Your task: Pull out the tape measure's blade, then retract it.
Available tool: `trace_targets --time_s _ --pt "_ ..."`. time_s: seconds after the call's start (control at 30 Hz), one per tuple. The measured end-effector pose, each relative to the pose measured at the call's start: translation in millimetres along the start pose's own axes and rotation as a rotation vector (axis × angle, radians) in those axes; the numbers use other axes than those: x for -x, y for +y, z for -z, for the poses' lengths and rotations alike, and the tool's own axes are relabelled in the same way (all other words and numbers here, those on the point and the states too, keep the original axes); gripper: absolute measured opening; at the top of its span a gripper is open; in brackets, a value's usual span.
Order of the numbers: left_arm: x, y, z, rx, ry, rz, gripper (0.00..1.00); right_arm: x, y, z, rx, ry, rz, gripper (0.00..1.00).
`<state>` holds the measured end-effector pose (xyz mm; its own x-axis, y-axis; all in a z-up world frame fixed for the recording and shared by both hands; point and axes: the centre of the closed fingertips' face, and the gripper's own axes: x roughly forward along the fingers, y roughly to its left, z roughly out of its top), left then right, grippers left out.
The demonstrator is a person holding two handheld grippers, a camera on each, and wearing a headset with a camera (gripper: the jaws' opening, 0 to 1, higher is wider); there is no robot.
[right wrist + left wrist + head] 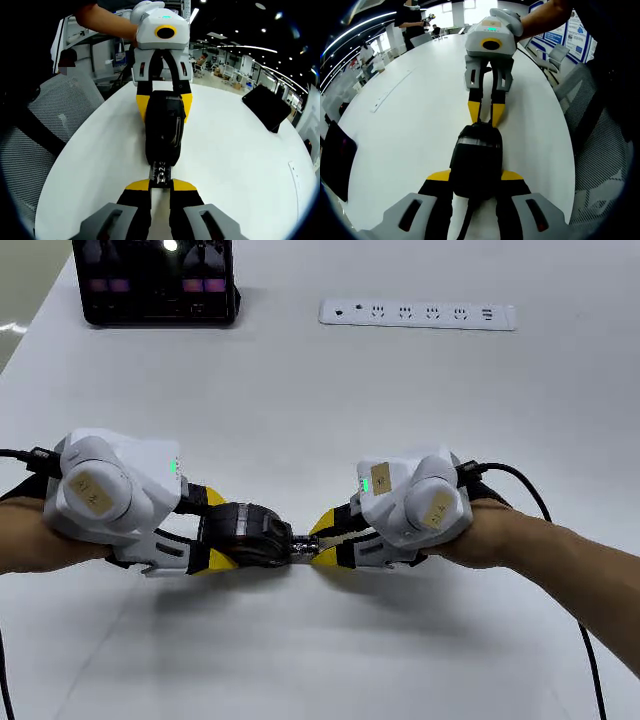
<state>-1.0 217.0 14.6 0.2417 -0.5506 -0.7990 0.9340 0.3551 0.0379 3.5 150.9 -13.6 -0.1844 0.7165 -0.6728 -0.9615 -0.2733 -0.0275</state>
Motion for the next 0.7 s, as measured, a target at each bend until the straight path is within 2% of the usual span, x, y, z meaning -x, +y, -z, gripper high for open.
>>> trace_targets --time_s 0.7 --pt "0.3 -0.9 0.4 -0.011 0.011 0.006 0.27 21.7 4.8 18.1 -0.006 0.02 0.007 0.1"
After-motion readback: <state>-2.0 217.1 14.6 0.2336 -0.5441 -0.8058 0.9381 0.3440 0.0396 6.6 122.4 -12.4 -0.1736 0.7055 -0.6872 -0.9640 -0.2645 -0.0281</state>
